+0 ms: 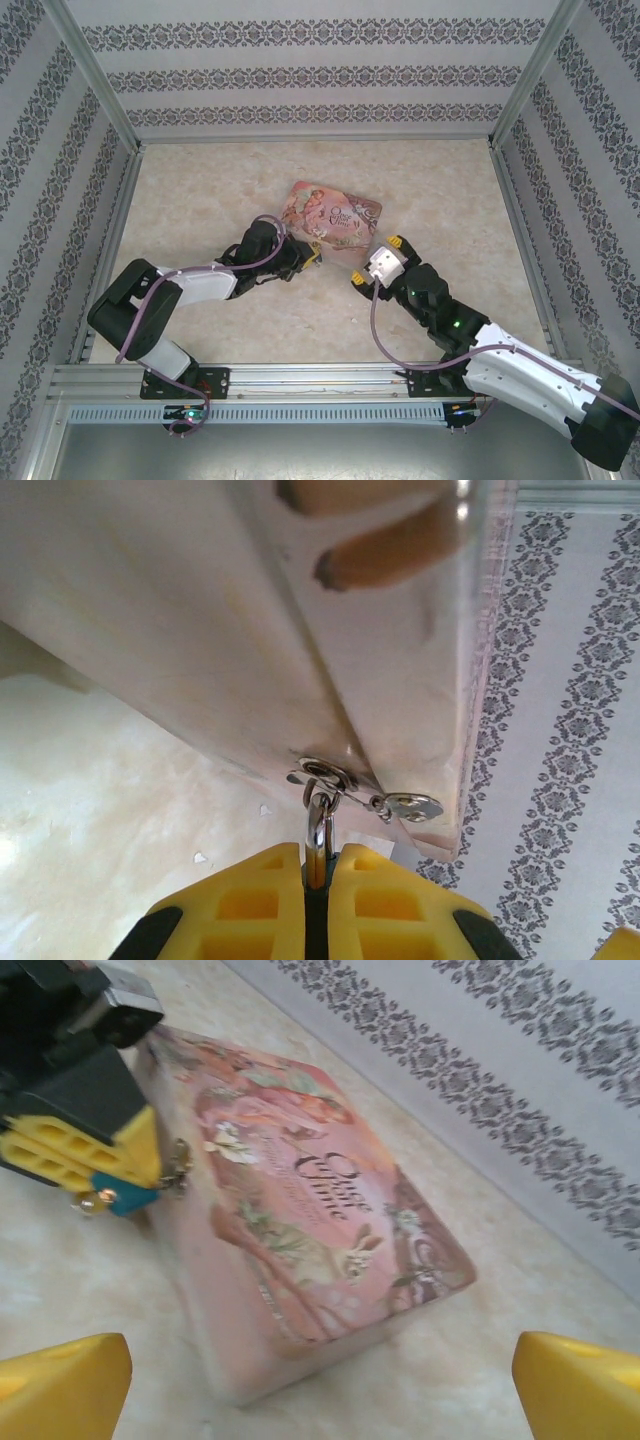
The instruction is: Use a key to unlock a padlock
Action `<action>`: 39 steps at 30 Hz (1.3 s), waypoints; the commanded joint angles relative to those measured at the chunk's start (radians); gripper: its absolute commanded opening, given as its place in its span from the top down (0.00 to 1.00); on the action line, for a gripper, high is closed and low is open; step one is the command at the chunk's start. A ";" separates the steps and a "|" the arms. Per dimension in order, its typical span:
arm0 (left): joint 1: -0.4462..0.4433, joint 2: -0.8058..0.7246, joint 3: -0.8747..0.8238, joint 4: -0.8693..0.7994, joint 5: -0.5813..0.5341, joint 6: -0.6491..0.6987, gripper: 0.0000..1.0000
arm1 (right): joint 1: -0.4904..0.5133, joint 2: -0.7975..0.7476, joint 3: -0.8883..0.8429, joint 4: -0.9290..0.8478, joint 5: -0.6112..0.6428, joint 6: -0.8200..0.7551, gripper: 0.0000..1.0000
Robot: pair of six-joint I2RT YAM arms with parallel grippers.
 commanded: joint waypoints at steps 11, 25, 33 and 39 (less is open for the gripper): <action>-0.040 -0.043 0.092 -0.127 -0.034 -0.036 1.00 | 0.124 0.133 0.032 0.037 0.032 -0.348 0.24; -0.057 -0.025 0.096 -0.069 -0.049 -0.106 1.00 | 0.175 0.446 0.091 0.252 -0.028 -0.273 0.48; -0.058 -0.024 0.093 -0.057 -0.046 -0.113 1.00 | 0.153 0.523 0.110 0.335 -0.062 -0.262 0.55; -0.058 -0.027 0.084 -0.041 -0.038 -0.119 1.00 | 0.143 0.581 0.137 0.350 -0.072 -0.277 0.58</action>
